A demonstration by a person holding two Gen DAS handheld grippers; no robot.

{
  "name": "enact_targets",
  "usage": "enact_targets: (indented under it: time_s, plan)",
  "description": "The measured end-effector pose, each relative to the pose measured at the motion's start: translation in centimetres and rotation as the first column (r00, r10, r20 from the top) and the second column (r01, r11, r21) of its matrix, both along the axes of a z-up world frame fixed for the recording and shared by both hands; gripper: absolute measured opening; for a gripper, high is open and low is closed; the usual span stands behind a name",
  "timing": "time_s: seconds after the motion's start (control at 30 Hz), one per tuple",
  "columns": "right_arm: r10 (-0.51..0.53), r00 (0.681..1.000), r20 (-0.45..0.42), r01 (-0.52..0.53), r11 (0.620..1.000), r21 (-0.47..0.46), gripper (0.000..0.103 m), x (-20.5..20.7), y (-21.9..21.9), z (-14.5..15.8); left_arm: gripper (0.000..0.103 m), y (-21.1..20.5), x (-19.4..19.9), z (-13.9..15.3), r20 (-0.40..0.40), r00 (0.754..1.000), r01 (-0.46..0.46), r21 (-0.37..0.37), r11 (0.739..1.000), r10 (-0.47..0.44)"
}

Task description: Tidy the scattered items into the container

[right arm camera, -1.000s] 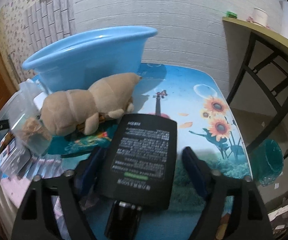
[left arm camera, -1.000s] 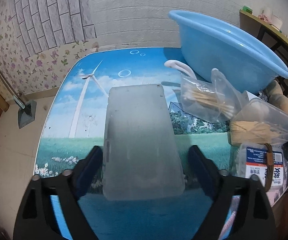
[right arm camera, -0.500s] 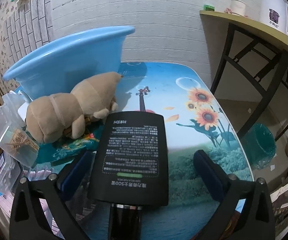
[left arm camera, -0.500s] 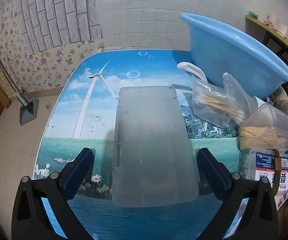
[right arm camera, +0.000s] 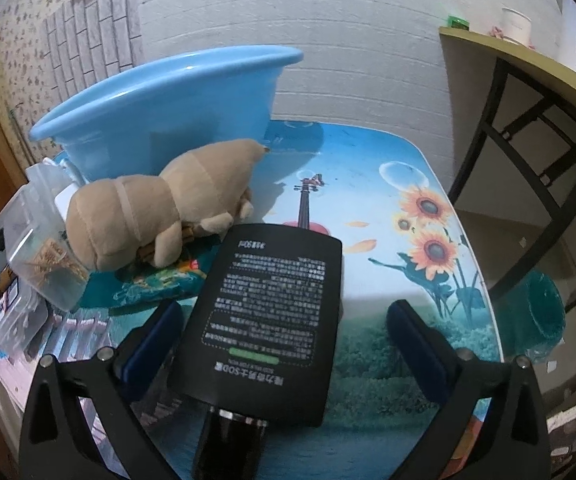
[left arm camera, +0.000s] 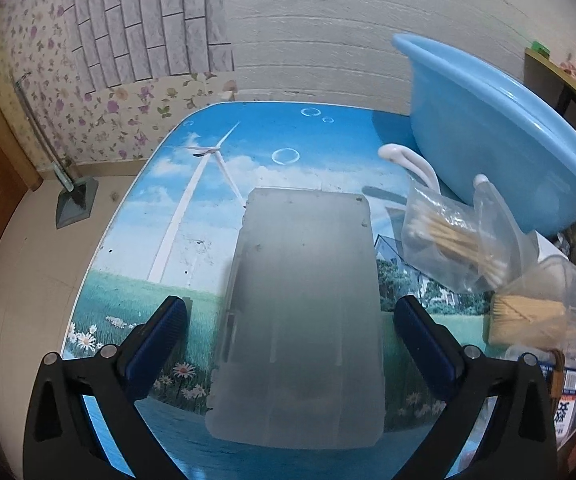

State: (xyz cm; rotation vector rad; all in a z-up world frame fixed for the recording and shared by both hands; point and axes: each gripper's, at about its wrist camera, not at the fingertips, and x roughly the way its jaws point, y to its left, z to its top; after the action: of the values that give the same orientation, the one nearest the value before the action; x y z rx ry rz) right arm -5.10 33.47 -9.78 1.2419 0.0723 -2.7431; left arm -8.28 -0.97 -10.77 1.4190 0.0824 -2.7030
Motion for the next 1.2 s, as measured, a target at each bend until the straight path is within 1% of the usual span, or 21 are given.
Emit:
enact_targets:
  time_s: [0.07,0.23,0.5,0.73,0.83,1.03,1.2]
  plan:
    - [0.007,1.0,-0.008,-0.007,1.0,-0.004,0.103,0.1,0.1,0.0,0.103,-0.1,0.0,-0.1,-0.005,1.0,0.001,0.0,1.0,-0.001]
    - [0.006,1.0,0.006,-0.006,1.0,-0.002,0.103,-0.4,0.0,0.1,0.103,-0.2,0.1,-0.1,-0.007,1.0,0.017,0.0,1.0,-0.017]
    - [-0.029,1.0,0.008,0.029,1.0,-0.001,0.103,-0.7,-0.1,0.1,0.103,-0.5,-0.6,-0.2,-0.006,0.999,0.052,0.002,0.999,-0.052]
    - [-0.062,0.998,0.01,0.062,0.998,-0.004,0.103,-0.7,-0.2,0.1,0.103,-0.6,-0.6,-0.2,-0.034,0.996,0.083,0.0,0.997,-0.083]
    - [-0.073,0.997,0.008,0.073,0.997,-0.004,0.103,-0.7,-0.2,0.2,0.103,-0.7,-0.9,-0.4,-0.059,0.995,0.077,-0.003,0.997,-0.077]
    - [-0.062,0.996,0.06,0.062,0.998,0.007,0.103,-1.3,-0.2,0.3,0.103,-0.8,-1.1,-0.3,-0.055,0.996,0.072,-0.003,0.997,-0.072]
    - [-0.057,0.995,0.083,0.057,0.998,0.009,0.103,-1.5,-0.1,0.4,0.103,-0.8,-1.1,-0.3,-0.054,0.996,0.072,-0.003,0.997,-0.072]
